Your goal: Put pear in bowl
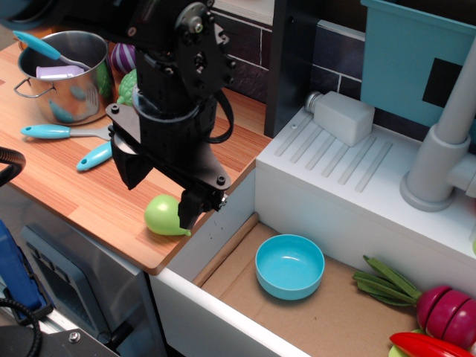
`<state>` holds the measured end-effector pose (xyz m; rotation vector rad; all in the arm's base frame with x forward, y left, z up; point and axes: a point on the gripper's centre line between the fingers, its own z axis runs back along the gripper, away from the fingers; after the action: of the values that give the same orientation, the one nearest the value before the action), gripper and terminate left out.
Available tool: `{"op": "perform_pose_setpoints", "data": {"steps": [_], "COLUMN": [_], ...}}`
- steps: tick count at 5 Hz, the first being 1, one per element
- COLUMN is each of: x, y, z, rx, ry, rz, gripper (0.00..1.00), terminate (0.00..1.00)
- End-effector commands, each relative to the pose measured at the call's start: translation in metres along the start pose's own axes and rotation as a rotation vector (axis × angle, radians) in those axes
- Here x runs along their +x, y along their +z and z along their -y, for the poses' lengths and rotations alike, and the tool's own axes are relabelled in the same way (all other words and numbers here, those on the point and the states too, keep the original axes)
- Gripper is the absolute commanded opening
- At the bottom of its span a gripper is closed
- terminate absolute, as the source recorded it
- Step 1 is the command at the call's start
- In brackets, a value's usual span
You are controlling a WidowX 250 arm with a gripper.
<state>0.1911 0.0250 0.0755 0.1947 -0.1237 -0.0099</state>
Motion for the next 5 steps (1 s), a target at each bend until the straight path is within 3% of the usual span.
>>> {"op": "perform_pose_setpoints", "data": {"steps": [1, 5], "x": [0.000, 0.020], "y": [0.000, -0.038], "z": [0.000, -0.017], "rx": [0.000, -0.039], "ry": [0.000, -0.035], "rz": [0.000, 0.062], "gripper": [1.00, 1.00], "terminate": [0.00, 0.00]}}
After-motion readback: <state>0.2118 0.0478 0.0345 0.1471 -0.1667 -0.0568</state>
